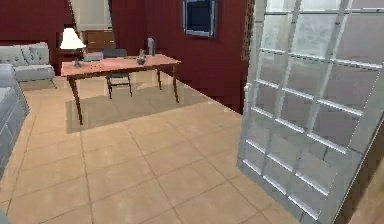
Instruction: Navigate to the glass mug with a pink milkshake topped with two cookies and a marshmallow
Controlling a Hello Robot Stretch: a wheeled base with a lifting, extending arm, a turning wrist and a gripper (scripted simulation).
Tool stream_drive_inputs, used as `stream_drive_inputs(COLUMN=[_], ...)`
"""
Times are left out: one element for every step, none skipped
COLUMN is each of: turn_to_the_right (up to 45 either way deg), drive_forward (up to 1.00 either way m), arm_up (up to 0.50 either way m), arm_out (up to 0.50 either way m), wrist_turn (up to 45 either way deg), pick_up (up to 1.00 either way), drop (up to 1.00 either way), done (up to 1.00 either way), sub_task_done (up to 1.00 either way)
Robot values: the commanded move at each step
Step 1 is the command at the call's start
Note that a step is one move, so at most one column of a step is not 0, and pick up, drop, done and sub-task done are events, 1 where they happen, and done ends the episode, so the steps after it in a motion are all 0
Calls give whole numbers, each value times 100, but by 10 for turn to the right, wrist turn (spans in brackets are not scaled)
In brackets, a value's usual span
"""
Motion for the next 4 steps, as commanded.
stream_drive_inputs(turn_to_the_right=[-240, 0, -60, 0], drive_forward=[0, 100, 0, 50], arm_up=[0, 0, 0, 0], arm_out=[0, 0, 0, 0], wrist_turn=[0, 0, 0, 0], pick_up=[0, 0, 0, 0], drop=[0, 0, 0, 0], done=[0, 0, 0, 0], sub_task_done=[0, 0, 0, 0])
